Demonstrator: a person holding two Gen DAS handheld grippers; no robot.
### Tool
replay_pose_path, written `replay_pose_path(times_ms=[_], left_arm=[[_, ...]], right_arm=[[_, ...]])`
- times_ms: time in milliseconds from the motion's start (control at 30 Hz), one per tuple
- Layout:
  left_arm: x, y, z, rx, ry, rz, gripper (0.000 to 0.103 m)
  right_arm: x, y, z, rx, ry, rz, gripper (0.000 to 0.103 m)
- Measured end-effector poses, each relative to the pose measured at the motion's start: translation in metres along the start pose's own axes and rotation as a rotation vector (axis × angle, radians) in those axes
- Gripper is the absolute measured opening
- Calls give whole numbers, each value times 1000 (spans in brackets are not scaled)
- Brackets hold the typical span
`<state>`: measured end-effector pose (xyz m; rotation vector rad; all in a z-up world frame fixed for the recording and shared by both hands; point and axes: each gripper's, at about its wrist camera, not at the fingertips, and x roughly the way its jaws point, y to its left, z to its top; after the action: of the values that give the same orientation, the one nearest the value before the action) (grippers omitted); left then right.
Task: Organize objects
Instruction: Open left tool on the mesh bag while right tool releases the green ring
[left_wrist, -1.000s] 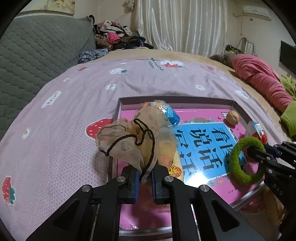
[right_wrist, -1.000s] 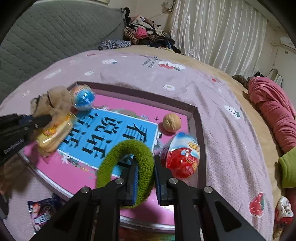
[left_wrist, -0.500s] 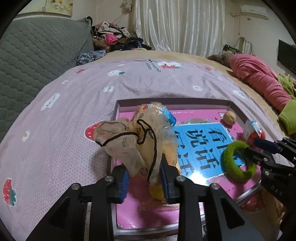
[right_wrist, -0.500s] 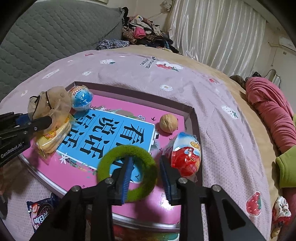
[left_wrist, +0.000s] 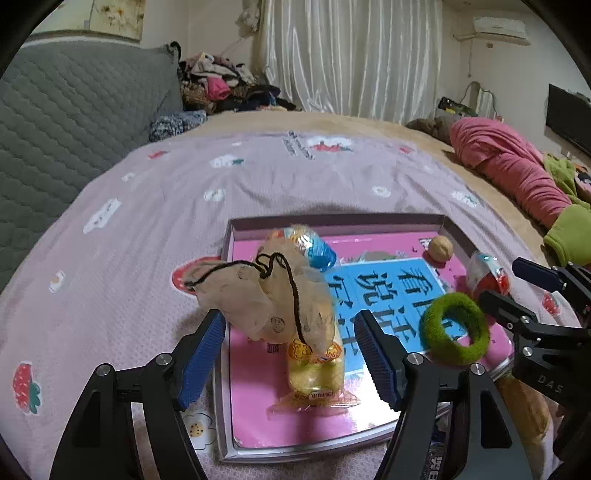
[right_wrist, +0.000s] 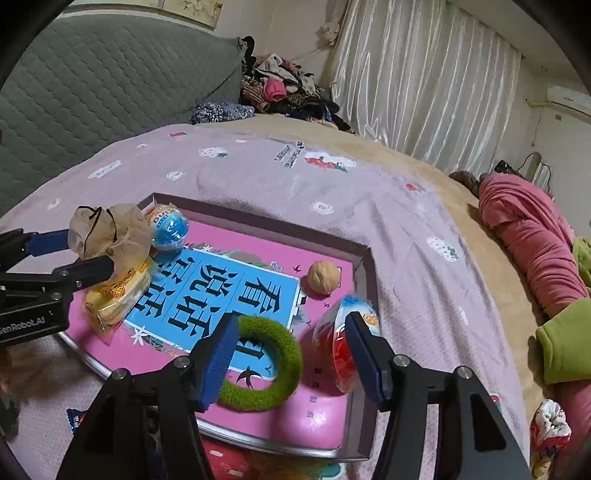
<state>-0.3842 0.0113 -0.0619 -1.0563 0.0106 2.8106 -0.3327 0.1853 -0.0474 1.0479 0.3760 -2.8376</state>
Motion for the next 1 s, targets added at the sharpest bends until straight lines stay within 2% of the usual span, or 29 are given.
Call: replay_pose_path(times_ms=[200, 300, 367, 500, 633, 800, 900, 1000], left_arm=[[-13, -2, 3, 15, -22, 29, 78], [-18, -4, 6, 32, -25, 92, 79], [-23, -3, 7, 37, -38, 140, 79], [-32, 4, 10, -1, -52, 108, 80], [-39, 1, 11, 6, -81, 163, 82], [-46, -3, 13, 4, -96, 130, 85], [-53, -4, 13, -17, -113, 160, 85], [-70, -10, 15, -28, -153, 129, 89]], right_arm=[[-7, -2, 2, -2, -19, -10, 61], [-13, -3, 4, 9, -40, -11, 62], [-17, -2, 5, 25, -57, 10, 67], [-25, 1, 7, 27, -80, 26, 70], [-34, -2, 10, 43, -113, 10, 78], [-57, -8, 13, 76, -196, -26, 85], [-71, -10, 17, 96, -235, -52, 93], [-82, -11, 20, 130, -236, -33, 93]])
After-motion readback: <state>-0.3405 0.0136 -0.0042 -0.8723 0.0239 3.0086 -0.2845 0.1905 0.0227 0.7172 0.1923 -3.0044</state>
